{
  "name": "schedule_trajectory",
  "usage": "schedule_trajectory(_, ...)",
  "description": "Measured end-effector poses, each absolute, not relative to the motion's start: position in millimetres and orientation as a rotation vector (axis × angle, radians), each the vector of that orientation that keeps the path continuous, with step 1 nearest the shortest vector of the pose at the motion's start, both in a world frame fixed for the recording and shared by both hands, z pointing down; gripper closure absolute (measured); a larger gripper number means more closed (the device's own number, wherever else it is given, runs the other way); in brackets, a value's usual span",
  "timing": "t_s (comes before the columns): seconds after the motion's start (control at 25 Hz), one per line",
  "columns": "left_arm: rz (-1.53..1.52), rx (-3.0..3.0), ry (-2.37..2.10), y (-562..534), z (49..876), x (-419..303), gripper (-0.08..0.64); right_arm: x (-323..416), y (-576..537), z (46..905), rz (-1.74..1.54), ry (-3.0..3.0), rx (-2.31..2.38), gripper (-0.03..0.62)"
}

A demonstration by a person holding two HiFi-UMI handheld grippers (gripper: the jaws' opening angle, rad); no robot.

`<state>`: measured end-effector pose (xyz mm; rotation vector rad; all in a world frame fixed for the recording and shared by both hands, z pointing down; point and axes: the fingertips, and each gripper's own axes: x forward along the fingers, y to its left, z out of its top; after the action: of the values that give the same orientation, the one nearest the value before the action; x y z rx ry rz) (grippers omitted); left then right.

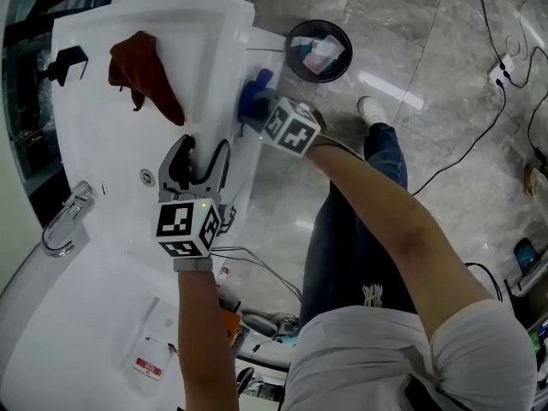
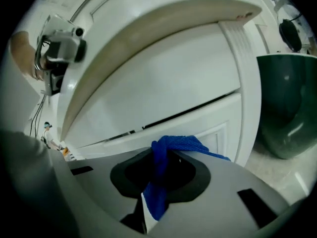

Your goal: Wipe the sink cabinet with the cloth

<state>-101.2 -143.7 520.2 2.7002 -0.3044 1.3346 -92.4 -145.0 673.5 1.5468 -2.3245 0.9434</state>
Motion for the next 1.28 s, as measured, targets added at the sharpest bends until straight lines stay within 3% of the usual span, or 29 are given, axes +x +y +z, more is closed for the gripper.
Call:
schedule_trajectory(0.52, 1.257, 2.756, -0.304, -136.3, 506.7, -103.9, 0.294, -27.4, -108.3, 531.8, 0.827, -2.317, 1.7, 0.522)
schedule_trajectory(0.6, 1.187, 2.795, -0.356, -133.3, 488.6, -100.4, 0.336, -23.3, -101.8, 513.0, 0.803, -2.33, 1.654, 0.52)
schedule_trajectory(0.76, 0.939, 2.859, -0.472, -130.0, 432.8, -98.2, 0.496, -28.8, -95.1, 465.7, 0.756, -2.381, 1.583, 0.52)
schedule_trajectory(1.08, 0.394, 2.752, -0.767, -138.9, 305.1, -157.3, 0.525, -63.2, -96.3, 338.7, 0.636, -2.548, 1.536, 0.522)
schedule_trajectory(1.28, 0.215, 2.722, -0.894, -129.4, 255.9, -178.7, 0.534, -72.9, -107.5, 266.5, 0.495, -2.653, 1.464, 0.521)
